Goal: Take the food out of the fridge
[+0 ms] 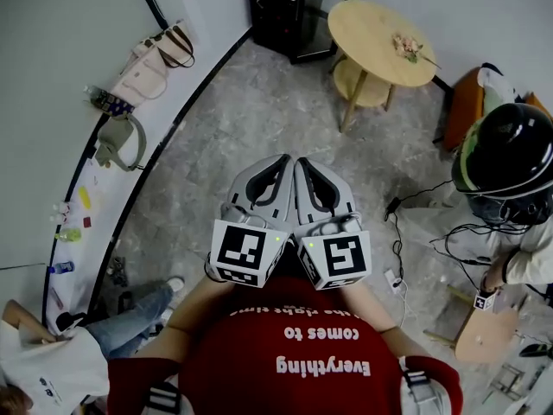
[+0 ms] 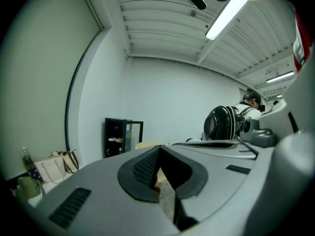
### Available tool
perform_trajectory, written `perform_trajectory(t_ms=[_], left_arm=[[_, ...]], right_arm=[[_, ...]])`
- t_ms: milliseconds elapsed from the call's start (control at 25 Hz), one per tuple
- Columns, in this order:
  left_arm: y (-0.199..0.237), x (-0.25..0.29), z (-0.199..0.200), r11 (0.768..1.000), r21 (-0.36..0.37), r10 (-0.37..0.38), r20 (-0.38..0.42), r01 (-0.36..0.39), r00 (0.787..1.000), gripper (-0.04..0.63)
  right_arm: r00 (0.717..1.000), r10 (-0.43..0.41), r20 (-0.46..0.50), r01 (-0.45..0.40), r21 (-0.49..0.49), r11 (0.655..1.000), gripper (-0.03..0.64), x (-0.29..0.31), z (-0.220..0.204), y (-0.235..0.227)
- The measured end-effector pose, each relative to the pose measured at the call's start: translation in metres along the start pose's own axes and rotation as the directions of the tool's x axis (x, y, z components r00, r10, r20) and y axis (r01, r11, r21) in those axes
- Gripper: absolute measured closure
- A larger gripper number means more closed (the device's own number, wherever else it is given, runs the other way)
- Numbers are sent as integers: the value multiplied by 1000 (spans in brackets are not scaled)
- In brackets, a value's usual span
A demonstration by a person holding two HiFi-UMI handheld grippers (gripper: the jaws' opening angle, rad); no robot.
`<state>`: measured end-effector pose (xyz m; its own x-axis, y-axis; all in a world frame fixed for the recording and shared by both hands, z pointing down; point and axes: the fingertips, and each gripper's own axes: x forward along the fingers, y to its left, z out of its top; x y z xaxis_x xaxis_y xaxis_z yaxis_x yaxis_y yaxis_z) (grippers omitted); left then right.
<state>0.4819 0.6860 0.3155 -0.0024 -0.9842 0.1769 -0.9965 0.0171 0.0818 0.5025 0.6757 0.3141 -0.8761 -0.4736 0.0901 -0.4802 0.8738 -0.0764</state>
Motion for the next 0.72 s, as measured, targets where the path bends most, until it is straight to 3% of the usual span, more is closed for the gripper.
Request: perform_trajectory(t_ms=[320, 560, 720], left_arm=[[20, 11, -14, 999, -20, 47, -50, -48, 998, 595], [59, 59, -8, 997, -48, 54, -79, -58, 995, 594], [100, 90, -2, 996, -68, 48, -50, -51, 998, 595]], right_arm=[[998, 43, -52, -42, 15, 999, 606, 23, -17, 0], [994, 26, -109, -25, 11, 1000, 606, 81, -13, -25], [996, 29, -90, -29, -6, 1000, 606, 130, -10, -31]])
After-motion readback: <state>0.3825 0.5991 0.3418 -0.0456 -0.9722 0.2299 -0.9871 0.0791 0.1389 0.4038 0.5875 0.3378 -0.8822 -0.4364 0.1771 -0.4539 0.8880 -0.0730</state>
